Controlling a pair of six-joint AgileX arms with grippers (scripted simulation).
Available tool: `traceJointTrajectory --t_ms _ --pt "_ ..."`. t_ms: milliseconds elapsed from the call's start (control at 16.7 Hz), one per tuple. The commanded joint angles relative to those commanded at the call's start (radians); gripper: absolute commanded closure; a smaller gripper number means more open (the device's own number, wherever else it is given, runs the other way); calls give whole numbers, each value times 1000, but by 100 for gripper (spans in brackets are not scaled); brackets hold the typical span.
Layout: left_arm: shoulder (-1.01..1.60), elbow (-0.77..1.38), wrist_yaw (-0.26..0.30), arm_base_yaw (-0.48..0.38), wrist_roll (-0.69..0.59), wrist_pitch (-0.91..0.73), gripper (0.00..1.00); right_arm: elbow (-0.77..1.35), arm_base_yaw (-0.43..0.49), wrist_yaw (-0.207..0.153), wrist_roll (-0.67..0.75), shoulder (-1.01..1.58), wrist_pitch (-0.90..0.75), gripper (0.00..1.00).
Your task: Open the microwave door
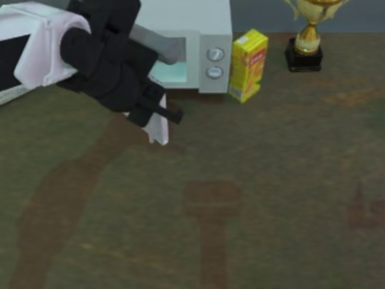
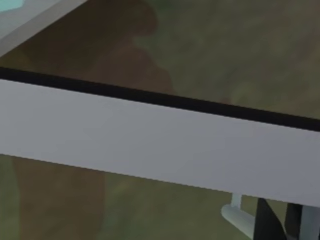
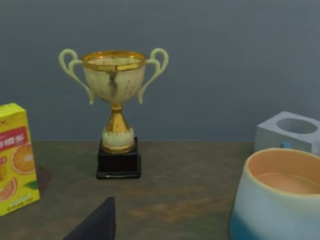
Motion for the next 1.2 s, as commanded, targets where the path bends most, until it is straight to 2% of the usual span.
traceJointTrajectory --t_ms 660,1200 --pt "2 -4 7 -3 0 0 100 0 0 0 0 0 0 0" --pt "-53 -59 95 65 170 -18 100 0 0 0 0 0 0 0"
